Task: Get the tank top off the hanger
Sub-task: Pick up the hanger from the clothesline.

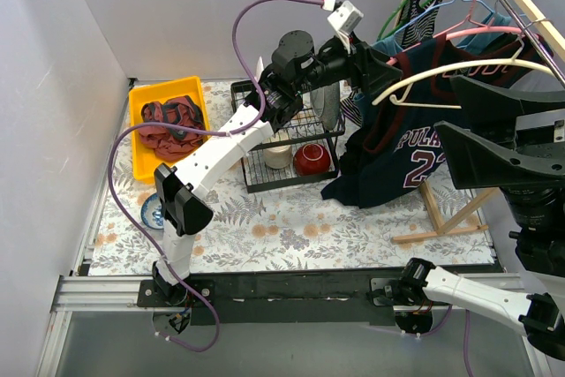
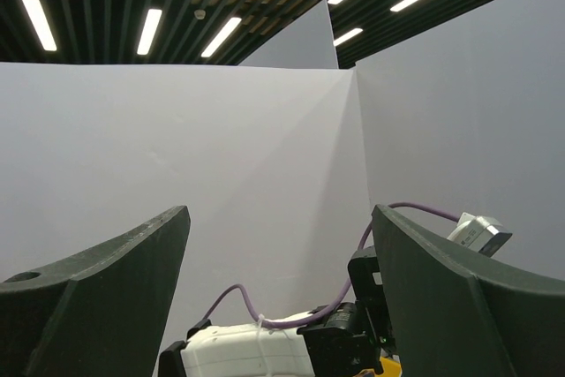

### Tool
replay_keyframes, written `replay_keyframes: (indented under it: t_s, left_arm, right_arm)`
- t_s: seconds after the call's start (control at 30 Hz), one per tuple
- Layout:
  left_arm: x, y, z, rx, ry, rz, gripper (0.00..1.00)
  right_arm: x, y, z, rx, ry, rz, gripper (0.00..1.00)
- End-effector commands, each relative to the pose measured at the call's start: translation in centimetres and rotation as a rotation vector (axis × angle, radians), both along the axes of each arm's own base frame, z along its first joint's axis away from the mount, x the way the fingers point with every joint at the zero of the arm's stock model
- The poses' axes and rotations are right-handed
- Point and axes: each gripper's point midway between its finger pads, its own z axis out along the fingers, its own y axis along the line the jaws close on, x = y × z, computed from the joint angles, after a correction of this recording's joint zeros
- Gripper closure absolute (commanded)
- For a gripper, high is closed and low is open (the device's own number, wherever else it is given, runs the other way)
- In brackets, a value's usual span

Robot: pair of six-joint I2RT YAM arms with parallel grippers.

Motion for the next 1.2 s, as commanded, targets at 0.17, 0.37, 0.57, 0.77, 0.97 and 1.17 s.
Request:
replay_keyframes:
  t_s: [0.17,0.37,0.57,0.77,0.97,1.17]
  left_arm:
    - [0.2,0.4,0.4,0.014,-0.035,0.039,0.58]
    - [-0.3,-0.1,0.4,0.024,-0.057,0.039,0.60]
    - [-0.7,-0.5,0.3,0.044,-0.091,0.058,0.65]
    - [-1.1,-0.6,0.7,0.042,-0.110,0.056,0.87]
    - [-2.4,-0.7,2.2,0.018,-0.154,0.048,1.00]
    - [-3.9,0.6,4.6,-0.079,-0.227,0.060,1.00]
  right_arm:
    - [-0.8,-1.0,0.8,0.043,-0.029,0.009,0.09]
    - [-1.0,-1.0,0.9,0.042,-0.035,0.017,0.09]
    - [-1.0,-0.8,0.8,0.038,-0.036,0.024,0.09]
    - [-1.1,-0.7,0.9,0.041,-0.036,0.032,0.09]
    - [-1.1,-0.4,1.1,0.035,-0.037,0.040,0.09]
    - [-1.1,-0.4,1.4,0.039,-0.038,0.041,0.09]
